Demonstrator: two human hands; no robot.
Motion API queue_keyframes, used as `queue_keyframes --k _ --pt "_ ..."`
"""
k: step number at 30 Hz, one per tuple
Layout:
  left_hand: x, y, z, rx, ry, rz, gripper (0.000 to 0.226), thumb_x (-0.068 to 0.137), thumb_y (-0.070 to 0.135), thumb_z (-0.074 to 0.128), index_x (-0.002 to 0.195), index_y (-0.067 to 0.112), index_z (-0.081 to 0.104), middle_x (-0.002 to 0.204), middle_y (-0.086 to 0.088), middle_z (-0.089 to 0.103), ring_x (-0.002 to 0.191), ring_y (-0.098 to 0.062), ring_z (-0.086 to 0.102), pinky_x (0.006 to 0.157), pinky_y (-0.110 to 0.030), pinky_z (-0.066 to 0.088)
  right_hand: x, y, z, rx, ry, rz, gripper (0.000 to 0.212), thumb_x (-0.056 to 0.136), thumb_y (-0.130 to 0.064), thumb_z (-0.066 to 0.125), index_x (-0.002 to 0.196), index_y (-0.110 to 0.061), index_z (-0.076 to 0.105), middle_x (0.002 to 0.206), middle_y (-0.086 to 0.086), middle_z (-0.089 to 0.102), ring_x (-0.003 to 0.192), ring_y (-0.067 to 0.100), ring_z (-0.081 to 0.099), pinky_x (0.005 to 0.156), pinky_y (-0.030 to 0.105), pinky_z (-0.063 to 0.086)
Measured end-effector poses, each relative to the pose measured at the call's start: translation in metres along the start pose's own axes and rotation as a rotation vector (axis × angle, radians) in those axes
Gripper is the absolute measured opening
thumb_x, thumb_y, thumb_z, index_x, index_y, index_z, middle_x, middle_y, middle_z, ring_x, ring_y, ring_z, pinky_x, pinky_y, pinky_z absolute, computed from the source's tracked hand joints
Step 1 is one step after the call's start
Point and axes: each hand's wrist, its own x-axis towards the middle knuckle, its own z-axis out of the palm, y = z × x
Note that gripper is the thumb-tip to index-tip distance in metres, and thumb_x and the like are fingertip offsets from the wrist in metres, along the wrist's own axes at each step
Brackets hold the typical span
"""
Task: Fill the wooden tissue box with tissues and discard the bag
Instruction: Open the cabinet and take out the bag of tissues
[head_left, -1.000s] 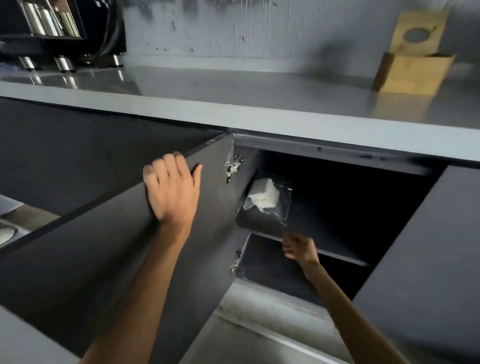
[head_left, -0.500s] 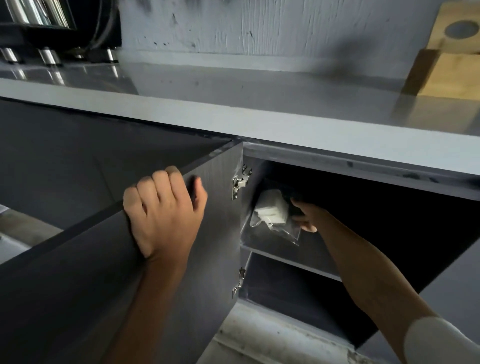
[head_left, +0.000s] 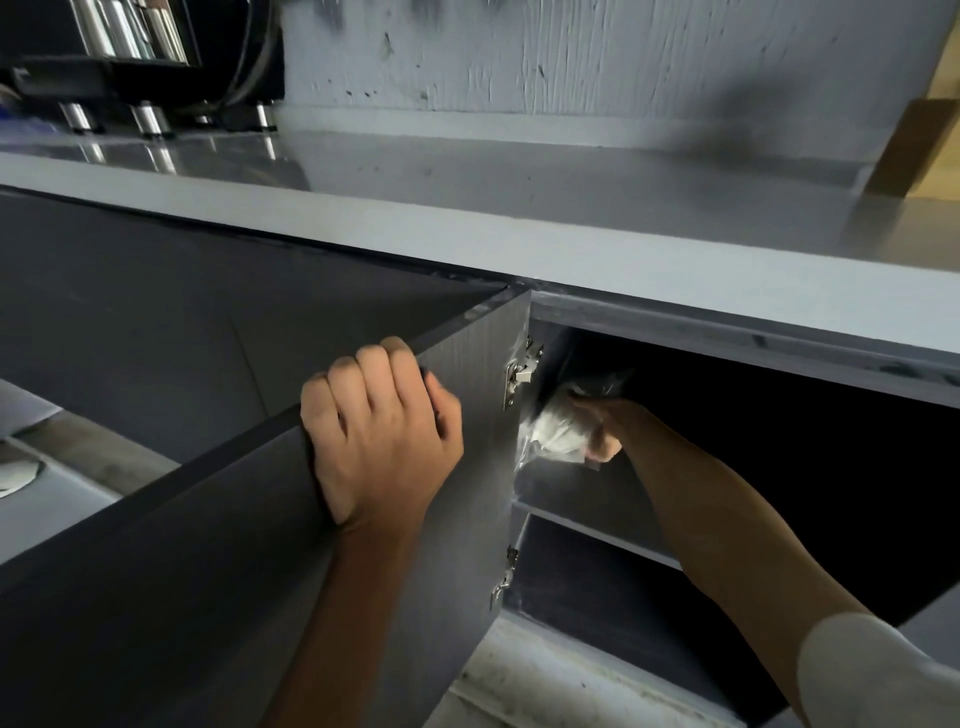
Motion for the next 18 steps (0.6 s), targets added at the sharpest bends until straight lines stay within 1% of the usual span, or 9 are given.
queue_keyframes --k 3,6,7,9,10,12,15,17,18 --pt "0.001 0.001 0.000 0.004 -0.019 -0.002 0.036 0.089 0.028 0.041 0.105 0.002 0.059 0.086 -0.013 0.055 0.080 -0.033 0.053 0.085 -0.044 0.036 -0.005 0.006 0.004 -0.040 -0.032 -0.040 0.023 0.082 -0.037 0.069 0.094 -0.017 0.064 0.085 0.007 0.065 0.070 0.025 0.064 0.049 0.031 0.057" --pt "0.001 0.000 0.001 0.020 -0.034 0.002 0.036 0.089 0.028 0.040 0.105 0.002 0.059 0.086 -0.013 0.055 0.079 -0.033 0.053 0.084 -0.044 0.036 -0.002 0.024 -0.006 0.009 -0.031 -0.034 0.018 0.079 -0.025 0.070 0.093 -0.014 0.064 0.076 0.005 0.071 0.071 0.024 0.070 0.066 0.036 0.060" --pt "0.001 -0.001 0.001 0.024 -0.037 0.001 0.036 0.089 0.027 0.040 0.105 0.002 0.059 0.086 -0.013 0.055 0.079 -0.033 0.053 0.084 -0.044 0.036 -0.004 0.031 -0.010 0.103 -0.025 -0.003 0.018 0.077 -0.019 0.070 0.091 -0.010 0.063 0.070 0.008 0.072 0.065 0.025 0.071 0.063 0.036 0.060" --pt "0.002 -0.002 0.001 0.014 -0.059 -0.007 0.034 0.089 0.026 0.040 0.105 0.002 0.058 0.085 -0.013 0.055 0.079 -0.032 0.052 0.085 -0.044 0.036 -0.028 0.046 -0.013 0.267 -0.060 0.006 0.005 0.086 -0.007 0.061 0.086 -0.002 0.064 0.069 0.015 0.073 0.059 0.028 0.072 0.052 0.039 0.060" --pt "0.003 -0.002 0.000 0.003 -0.076 -0.010 0.034 0.089 0.026 0.039 0.104 0.002 0.058 0.085 -0.013 0.054 0.079 -0.032 0.052 0.085 -0.044 0.035 -0.049 0.053 -0.012 0.321 -0.084 -0.001 0.011 0.091 -0.005 0.055 0.087 0.000 0.063 0.074 0.018 0.074 0.064 0.030 0.073 0.052 0.041 0.060" --pt "0.005 -0.003 -0.003 -0.026 -0.134 -0.010 0.032 0.089 0.024 0.038 0.104 0.002 0.056 0.085 -0.013 0.053 0.080 -0.032 0.051 0.085 -0.044 0.034 -0.093 0.073 -0.010 0.397 -0.168 -0.028 0.013 0.095 -0.007 0.051 0.096 0.003 0.061 0.089 0.021 0.073 0.079 0.033 0.073 0.065 0.048 0.060" --pt "0.008 -0.005 -0.015 -0.061 -0.260 -0.012 0.031 0.087 0.020 0.036 0.104 0.003 0.055 0.088 -0.014 0.052 0.082 -0.032 0.050 0.087 -0.044 0.033 -0.158 0.117 -0.020 0.376 -0.260 -0.087 0.025 0.088 -0.010 0.065 0.107 0.004 0.059 0.114 0.032 0.063 0.101 0.041 0.065 0.094 0.058 0.049" --pt "0.010 -0.004 -0.027 -0.105 -0.325 -0.019 0.030 0.085 0.019 0.037 0.104 0.003 0.053 0.090 -0.015 0.052 0.085 -0.033 0.049 0.090 -0.044 0.031 -0.201 0.139 -0.025 0.360 -0.296 -0.098 0.022 0.086 -0.014 0.071 0.100 0.001 0.063 0.126 0.045 0.046 0.113 0.051 0.049 0.103 0.063 0.031" --pt "0.012 -0.003 -0.032 -0.122 -0.346 -0.020 0.029 0.084 0.019 0.038 0.103 0.003 0.053 0.092 -0.015 0.052 0.087 -0.033 0.049 0.091 -0.044 0.030 -0.228 0.144 -0.023 0.369 -0.304 -0.084 0.014 0.086 -0.014 0.071 0.090 -0.001 0.065 0.124 0.046 0.045 0.113 0.053 0.047 0.101 0.064 0.032"
